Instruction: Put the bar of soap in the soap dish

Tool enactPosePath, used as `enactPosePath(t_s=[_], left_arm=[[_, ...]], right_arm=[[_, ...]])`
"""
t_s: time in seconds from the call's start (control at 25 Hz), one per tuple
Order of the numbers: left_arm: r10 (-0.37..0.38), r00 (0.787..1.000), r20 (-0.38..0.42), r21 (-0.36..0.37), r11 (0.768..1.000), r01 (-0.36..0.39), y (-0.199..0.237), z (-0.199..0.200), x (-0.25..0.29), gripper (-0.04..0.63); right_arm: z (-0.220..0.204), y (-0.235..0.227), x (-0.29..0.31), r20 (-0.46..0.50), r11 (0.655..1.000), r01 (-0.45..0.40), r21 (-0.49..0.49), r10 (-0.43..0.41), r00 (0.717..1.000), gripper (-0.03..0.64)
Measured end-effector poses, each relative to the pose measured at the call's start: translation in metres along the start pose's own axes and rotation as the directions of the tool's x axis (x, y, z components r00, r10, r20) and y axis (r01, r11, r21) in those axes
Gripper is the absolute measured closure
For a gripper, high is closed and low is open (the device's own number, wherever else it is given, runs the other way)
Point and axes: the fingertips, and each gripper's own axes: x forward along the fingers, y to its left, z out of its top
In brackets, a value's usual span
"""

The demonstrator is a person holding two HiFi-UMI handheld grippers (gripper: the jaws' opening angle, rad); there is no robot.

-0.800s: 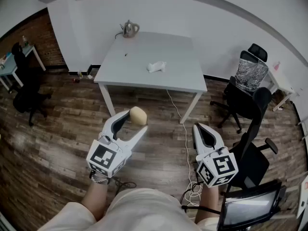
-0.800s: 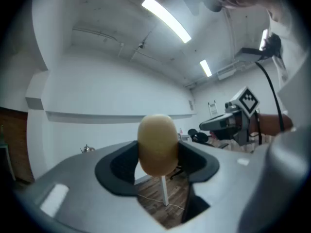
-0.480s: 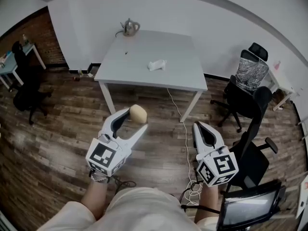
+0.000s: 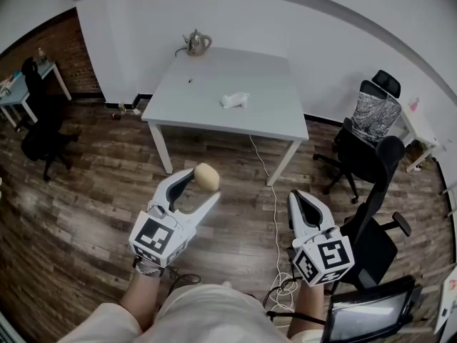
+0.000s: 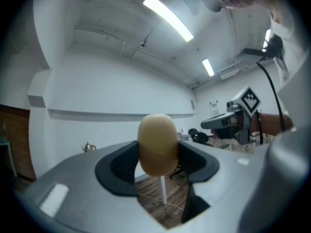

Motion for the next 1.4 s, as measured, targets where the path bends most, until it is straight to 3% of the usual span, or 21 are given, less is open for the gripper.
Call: enactPosePath(t_s=[0.92, 1.4], left_arm=[[0.088, 0.995, -0.038, -0.005, 0.996, -0.089, -0.039, -0.006, -0.002, 0.325], [0.077, 0.997, -0.029, -0.007, 0.997, -0.077, -0.032, -0.006, 0.009, 0.325]], right_arm=[[-0.015, -0.016, -0.016, -0.022, 0.996, -0.09, -0.015, 0.089, 0.996, 0.614], [-0.014, -0.027, -0.006, -0.013, 0.997, -0.064, 0.043, 0.065, 0.998, 0.614]])
